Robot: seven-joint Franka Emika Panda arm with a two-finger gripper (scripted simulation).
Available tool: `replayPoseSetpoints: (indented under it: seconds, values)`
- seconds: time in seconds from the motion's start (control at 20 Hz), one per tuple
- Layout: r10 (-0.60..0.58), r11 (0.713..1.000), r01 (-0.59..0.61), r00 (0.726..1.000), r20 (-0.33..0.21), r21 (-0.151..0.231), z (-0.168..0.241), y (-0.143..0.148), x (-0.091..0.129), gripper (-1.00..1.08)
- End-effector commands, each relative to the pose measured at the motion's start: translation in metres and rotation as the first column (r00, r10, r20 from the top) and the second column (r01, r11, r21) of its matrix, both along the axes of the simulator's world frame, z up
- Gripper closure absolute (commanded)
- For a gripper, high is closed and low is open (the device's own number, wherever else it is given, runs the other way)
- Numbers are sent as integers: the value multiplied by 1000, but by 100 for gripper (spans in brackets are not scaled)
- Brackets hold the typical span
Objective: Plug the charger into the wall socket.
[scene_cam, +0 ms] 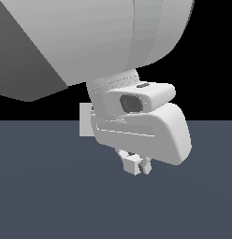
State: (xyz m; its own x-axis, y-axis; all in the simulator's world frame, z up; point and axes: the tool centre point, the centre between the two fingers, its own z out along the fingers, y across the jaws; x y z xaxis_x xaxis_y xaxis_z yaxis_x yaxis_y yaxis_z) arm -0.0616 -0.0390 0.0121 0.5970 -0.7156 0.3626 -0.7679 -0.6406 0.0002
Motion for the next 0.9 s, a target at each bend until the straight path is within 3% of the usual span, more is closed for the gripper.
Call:
replayPoseSetpoints:
  seconds: [0.0, 0.5, 0.85]
  values:
    - [8, 1000, -8, 1000, 1, 0, 1, 1, 1, 108]
    - [164, 986, -164, 986, 3, -3, 18, 16, 17, 108]
    - [366, 931, -365, 931, 5, -7, 42, 40, 34, 108]
